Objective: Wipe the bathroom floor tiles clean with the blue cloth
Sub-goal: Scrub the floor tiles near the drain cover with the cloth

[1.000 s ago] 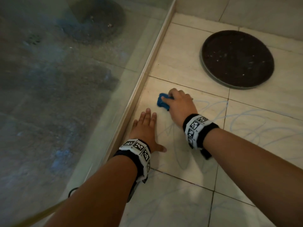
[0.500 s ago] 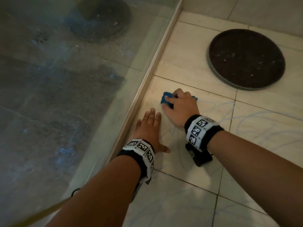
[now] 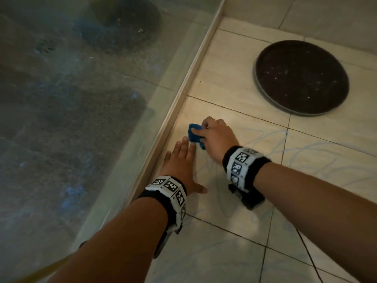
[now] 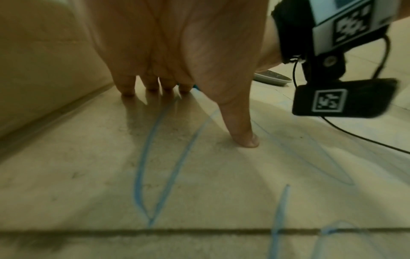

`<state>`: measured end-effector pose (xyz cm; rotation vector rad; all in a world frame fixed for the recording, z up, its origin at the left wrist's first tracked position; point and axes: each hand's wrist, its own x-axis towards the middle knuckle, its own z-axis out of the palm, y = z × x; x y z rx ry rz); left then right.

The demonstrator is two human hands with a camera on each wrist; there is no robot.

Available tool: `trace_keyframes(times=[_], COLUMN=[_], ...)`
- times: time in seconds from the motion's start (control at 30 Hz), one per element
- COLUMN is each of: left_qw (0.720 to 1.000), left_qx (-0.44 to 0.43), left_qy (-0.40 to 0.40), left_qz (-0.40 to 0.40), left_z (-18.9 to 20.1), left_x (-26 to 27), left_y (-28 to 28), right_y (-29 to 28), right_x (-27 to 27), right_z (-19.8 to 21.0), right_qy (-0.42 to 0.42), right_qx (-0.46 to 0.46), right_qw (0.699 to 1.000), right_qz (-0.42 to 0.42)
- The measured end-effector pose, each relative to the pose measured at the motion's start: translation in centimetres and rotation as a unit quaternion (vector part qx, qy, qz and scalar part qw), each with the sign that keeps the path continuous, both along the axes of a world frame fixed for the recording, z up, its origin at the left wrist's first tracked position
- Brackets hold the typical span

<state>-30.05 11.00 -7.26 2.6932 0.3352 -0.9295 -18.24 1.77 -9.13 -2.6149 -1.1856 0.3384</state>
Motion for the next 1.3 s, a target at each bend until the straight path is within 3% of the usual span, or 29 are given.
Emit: trace_keyframes(times=[0.03,0.13,0.2,0.27,0.37,0.4,0.47,0.57,0.6,0.63,0.73,0.8,0.87,0.97,1.03,1.1,1.17,1.2,1.23,1.3], left_qw=[1.000,1.000,1.000,1.000,1.000,1.000,1.000,1.000,1.000,1.000,1.000,1.000,1.000,1.000,1.000,1.000,1.000,1.000,1.000,1.000], left_qx=[-0.002,-0.010,-0.012,-0.008,-0.006,-0.006,-0.013,-0.015,-0.015,-0.015,0.000,0.000,-0.010,-0.017,-0.014,-0.009,-0.008,-0.011,-0.012,-0.015], left_qy=[0.000,-0.003,-0.003,-0.005,0.001,-0.001,-0.006,-0.007,-0.007,-0.005,0.005,0.004,-0.003,-0.006,-0.004,-0.002,0.000,-0.001,-0.003,-0.009], left_qz=[0.003,0.006,0.005,0.004,0.001,0.002,0.006,0.004,0.004,0.003,-0.005,-0.004,0.002,0.005,0.004,0.001,-0.001,0.000,0.002,0.004], left_z=[0.1,0.1,0.1,0.0,-0.2,-0.1,-0.1,0.0,0.0,0.0,0.0,0.0,-0.1,-0.1,0.0,0.1,0.0,-0.1,-0.1,-0.2], left_x=[0.0,-0.1,-0.2,-0.2,-0.1,0.0,-0.1,-0.2,-0.2,-0.1,0.0,0.0,-0.1,-0.2,-0.2,-0.1,0.0,-0.1,-0.1,-0.2], left_y=[0.0,0.1,0.1,0.1,0.2,0.2,0.2,0.2,0.3,0.3,0.1,0.1,0.2,0.3,0.2,0.2,0.2,0.2,0.2,0.3], right_y=[-0.4,-1.6,-1.5,-0.9,-1.0,-1.5,-2.3,-3.3,-3.1,-2.6,-1.9,-2.6,-3.7,-5.4,-4.5,-3.7,-3.8,-4.1,-4.6,-5.5], right_x=[1.7,6.4,6.3,3.7,0.4,1.2,4.7,7.8,7.2,5.7,-0.8,-0.3,3.7,7.1,4.9,1.4,-0.1,0.7,2.0,4.0], right_z=[-0.2,0.0,-0.3,-0.6,-0.7,-0.9,-1.3,-0.7,-0.6,-0.8,-1.4,-1.2,-0.6,-0.3,-0.7,-1.0,-0.5,-0.3,-0.3,-0.3], right_qy=[-0.007,0.034,0.062,0.086,0.086,0.077,0.078,0.077,0.087,0.102,0.138,0.092,0.053,0.047,0.059,0.080,0.063,0.057,0.059,0.066], right_qx=[-0.017,0.020,0.064,0.062,-0.001,0.002,0.028,0.039,0.037,0.039,0.039,0.021,-0.016,0.008,0.008,0.028,-0.015,-0.020,-0.014,0.042], right_qw=[1.000,0.973,0.956,0.966,0.996,0.997,0.989,0.950,0.945,0.949,0.984,0.995,0.993,0.961,0.971,0.991,0.998,0.998,0.998,0.986], right_qz=[-0.015,-0.228,-0.278,-0.237,-0.038,-0.019,-0.124,-0.301,-0.312,-0.295,-0.103,-0.044,-0.107,-0.272,-0.230,-0.102,0.020,0.036,0.005,-0.145])
